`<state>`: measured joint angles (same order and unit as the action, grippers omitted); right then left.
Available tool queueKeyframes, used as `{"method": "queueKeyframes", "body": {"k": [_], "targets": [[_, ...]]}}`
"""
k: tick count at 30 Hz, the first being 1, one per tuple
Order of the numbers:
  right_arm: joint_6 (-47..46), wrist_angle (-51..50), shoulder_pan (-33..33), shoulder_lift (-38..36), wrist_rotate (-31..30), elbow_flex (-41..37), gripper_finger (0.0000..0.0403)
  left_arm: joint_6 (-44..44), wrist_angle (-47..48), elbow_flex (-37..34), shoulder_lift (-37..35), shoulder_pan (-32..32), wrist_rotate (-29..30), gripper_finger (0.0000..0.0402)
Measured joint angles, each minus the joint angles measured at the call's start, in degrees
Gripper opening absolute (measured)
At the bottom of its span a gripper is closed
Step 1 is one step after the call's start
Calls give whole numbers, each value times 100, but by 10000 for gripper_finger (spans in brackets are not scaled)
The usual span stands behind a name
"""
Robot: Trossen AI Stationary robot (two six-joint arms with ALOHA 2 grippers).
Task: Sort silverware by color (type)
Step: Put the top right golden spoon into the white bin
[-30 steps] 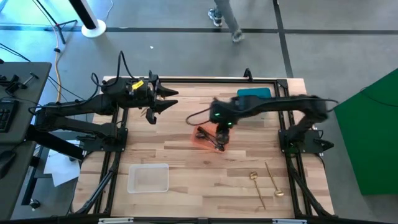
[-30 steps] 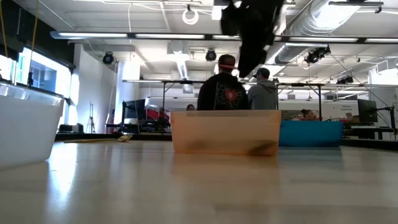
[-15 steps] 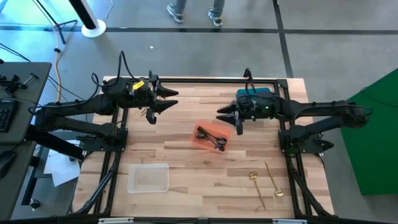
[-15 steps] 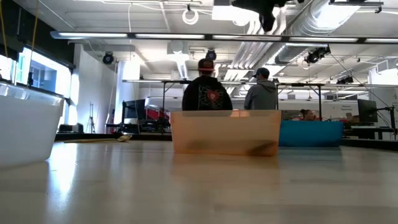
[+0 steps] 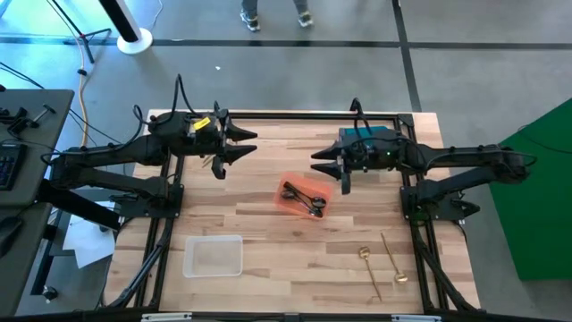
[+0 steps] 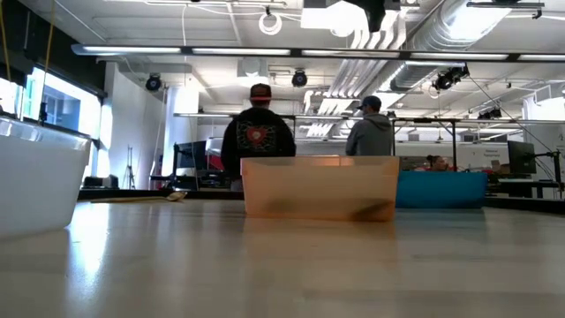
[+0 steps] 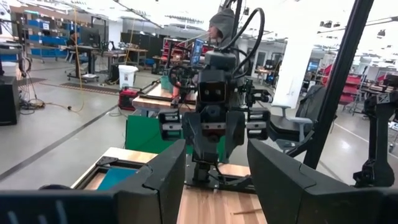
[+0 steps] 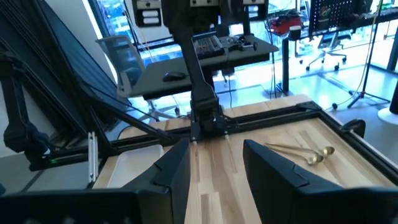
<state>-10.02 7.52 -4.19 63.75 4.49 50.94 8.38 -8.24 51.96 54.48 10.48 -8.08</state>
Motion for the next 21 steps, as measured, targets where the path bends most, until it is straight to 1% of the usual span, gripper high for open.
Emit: {"method": "queueKeyframes", "body": {"k": [21], "targets": [[109,181,0,2,20,4,133,0,143,0,0,0,-16,161]]}}
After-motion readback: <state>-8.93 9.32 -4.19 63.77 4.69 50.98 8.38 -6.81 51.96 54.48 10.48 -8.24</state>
